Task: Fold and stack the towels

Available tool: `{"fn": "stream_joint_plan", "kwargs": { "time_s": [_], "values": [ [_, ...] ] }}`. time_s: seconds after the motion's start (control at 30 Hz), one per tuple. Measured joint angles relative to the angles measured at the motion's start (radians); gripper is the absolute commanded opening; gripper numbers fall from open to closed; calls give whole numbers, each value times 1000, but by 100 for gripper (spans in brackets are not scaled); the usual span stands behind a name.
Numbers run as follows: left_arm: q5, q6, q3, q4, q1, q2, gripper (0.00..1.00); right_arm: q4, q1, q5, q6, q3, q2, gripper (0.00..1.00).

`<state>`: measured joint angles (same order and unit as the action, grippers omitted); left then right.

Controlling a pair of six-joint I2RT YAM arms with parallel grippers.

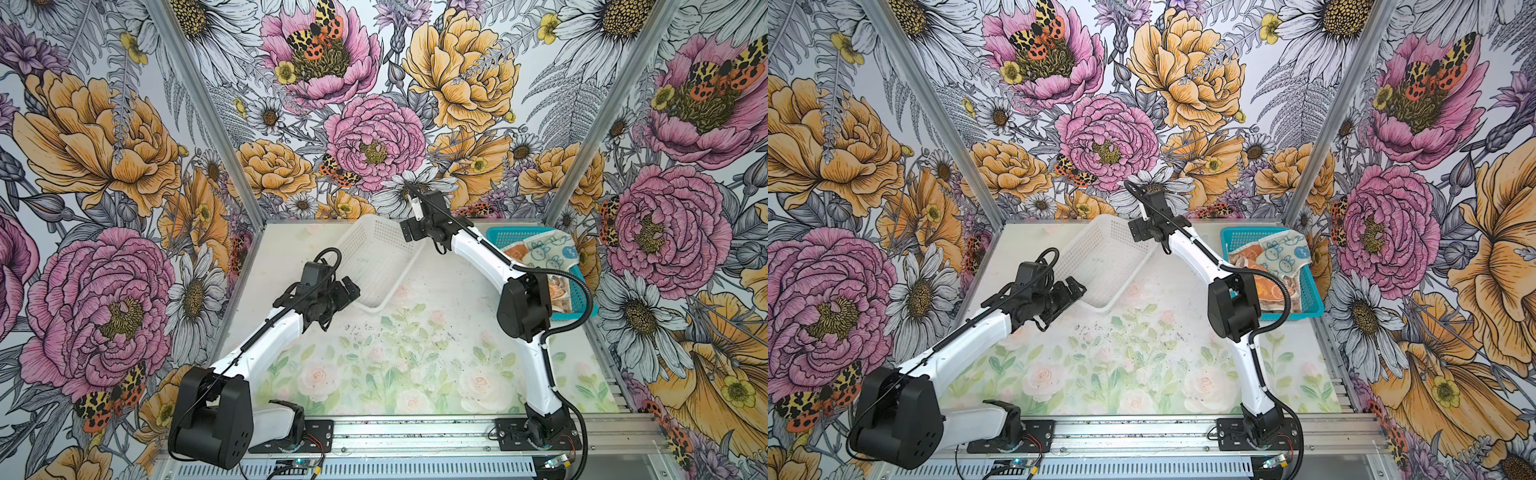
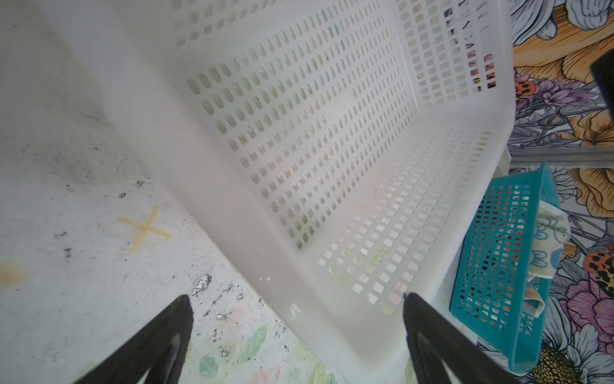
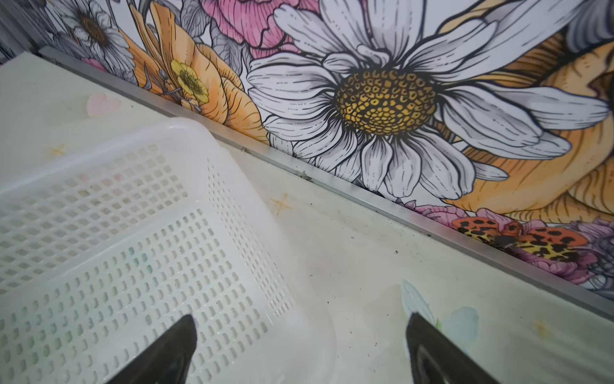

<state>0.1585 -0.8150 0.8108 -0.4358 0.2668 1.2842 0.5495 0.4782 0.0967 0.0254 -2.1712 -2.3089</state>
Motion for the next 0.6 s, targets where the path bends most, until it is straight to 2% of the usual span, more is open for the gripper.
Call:
{"fn": "stream_joint_plan", "kwargs": {
  "time_s": [0.27,0.47,0.6],
  "values": [
    [-4,-50,-1,82,0,52,99,101,-11,-60,135,-232,-214,85],
    [-5,-51,0,97,-4,99,99,121,-15,-88,166,-300,-256,63],
    [-4,-50,11,97,-29,129,99,129,-15,-91,161,-300,-256,52]
  ]
}}
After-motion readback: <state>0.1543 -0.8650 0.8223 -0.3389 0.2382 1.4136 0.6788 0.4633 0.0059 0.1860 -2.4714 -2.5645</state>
